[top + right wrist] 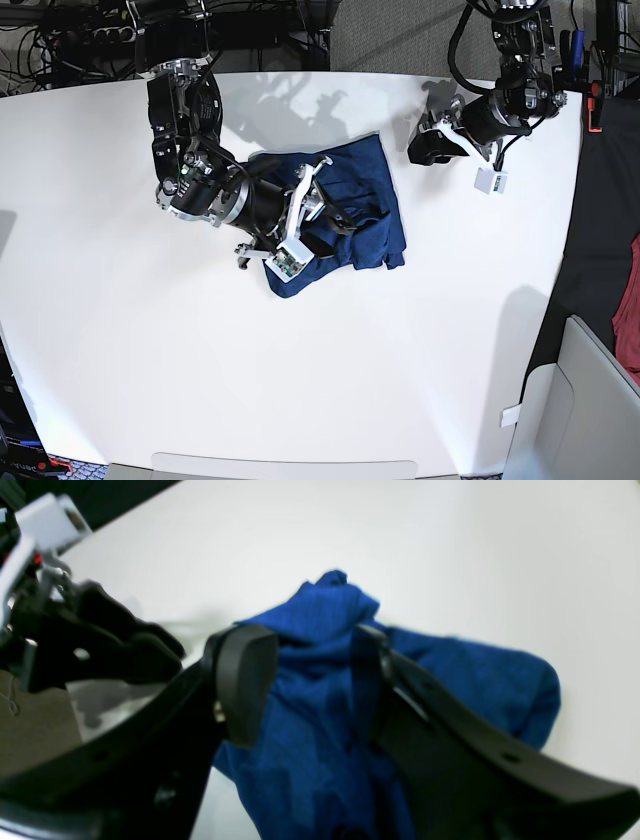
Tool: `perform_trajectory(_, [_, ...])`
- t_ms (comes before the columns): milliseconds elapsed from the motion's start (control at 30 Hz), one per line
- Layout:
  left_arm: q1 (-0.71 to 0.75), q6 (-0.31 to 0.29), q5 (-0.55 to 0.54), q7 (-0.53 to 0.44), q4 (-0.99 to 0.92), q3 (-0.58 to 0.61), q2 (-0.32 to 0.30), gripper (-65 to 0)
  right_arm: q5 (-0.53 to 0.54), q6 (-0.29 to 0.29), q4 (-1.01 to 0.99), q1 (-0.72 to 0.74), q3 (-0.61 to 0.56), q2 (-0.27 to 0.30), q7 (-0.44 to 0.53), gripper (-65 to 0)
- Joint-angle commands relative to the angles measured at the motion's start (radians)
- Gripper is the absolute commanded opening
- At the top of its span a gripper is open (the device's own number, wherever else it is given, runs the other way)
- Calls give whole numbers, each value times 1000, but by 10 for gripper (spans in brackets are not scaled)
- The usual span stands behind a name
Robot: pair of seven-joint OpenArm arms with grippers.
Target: Fold the T-shirt properly
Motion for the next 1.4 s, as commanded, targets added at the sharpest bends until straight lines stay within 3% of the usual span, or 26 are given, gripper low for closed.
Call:
perform_trajectory(0, [-9,-6,-17,-11,16,-6,-9,-421,-14,-3,4,28,29,-4,28,-395])
perform_trajectory(167, [-9,-6,-17,-11,16,-6,-9,-421,-140,-3,-51,45,218,-52,29,-397])
perform_trajectory(333, [-9,-6,-17,-11,14,-3,-9,-421,-155,-3,-128,77,381,-72,29,-396])
perform_trajectory(433, [-9,-6,-17,-11,14,2,-7,-421,-155,-3,-235,126,413,-75,37,-396])
perform_trajectory(600, [-9,-6,-17,-11,14,2,-7,-421,-155,-3,-426,210,418,-81,167,-396])
perform_trajectory(967, [-9,-6,-17,-11,14,-4,-7,-421,-156,-3,-789,367,441,-113,241,-399])
perform_trajectory(1033, [-9,-6,-17,-11,14,-4,-7,-421,-156,-3,-808,370,439,-115,218,-447])
perform_trajectory(1167, [-9,-6,-17,-11,14,-4,-7,-421,-156,-3,-806,370,438,-116,157,-643])
perform_trajectory(1267, [-9,-6,-17,-11,14,-4,-7,-421,-117,-3,-779,364,441,-113,124,-633])
perform_trajectory(1367, [-9,-6,-17,-11,14,-4,-7,-421,5,-3,-670,322,438,-107,69,-634])
